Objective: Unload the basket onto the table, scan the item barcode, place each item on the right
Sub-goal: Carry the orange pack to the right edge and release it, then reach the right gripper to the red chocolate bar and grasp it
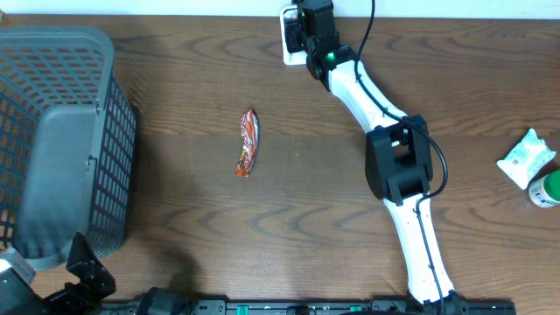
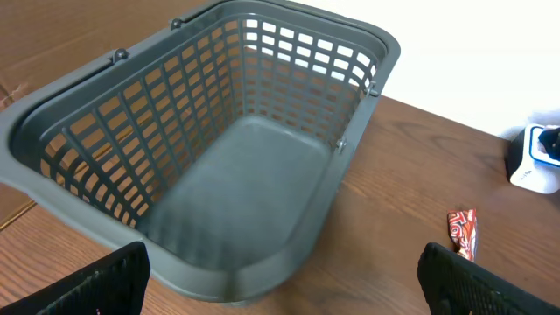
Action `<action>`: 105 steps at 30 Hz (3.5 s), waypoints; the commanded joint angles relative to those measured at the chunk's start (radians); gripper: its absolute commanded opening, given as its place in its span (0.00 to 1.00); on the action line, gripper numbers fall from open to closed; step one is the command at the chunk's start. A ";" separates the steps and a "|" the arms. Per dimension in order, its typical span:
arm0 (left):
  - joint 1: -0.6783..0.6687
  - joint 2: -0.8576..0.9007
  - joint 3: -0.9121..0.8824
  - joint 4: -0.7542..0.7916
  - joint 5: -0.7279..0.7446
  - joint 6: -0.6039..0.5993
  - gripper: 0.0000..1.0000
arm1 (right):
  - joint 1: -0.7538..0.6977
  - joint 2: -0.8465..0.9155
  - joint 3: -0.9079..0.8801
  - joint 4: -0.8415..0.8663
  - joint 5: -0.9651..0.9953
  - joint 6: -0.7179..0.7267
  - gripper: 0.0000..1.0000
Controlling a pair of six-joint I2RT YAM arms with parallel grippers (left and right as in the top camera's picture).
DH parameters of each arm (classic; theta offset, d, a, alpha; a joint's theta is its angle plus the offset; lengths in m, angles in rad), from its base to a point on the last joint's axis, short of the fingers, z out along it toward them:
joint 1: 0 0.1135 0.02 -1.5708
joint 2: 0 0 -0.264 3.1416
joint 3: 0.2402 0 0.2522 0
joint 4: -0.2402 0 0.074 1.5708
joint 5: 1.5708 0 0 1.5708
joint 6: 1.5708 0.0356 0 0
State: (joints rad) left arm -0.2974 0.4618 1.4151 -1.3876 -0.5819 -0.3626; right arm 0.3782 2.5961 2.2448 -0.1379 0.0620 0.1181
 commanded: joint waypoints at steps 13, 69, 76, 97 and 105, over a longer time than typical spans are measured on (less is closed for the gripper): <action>0.001 0.001 0.006 0.000 -0.006 0.009 0.98 | -0.031 -0.222 0.042 -0.298 0.106 -0.037 0.46; 0.001 0.001 0.006 0.000 -0.006 0.009 0.98 | -0.995 -0.620 -0.358 -0.725 -0.222 0.133 0.99; 0.001 0.001 0.006 0.000 -0.006 0.009 0.98 | -0.698 -0.645 -0.325 -0.878 -0.569 0.147 0.95; 0.001 0.001 0.006 0.000 -0.006 0.009 0.98 | 0.230 -0.560 -0.571 -0.787 -0.333 0.306 0.99; 0.001 0.001 0.006 0.000 -0.006 0.009 0.98 | 0.324 -0.416 -0.571 -0.652 -0.345 0.376 0.99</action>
State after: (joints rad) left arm -0.2974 0.4618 1.4155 -1.3876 -0.5819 -0.3626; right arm 0.6834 2.1147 1.6783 -0.8101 -0.2867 0.4473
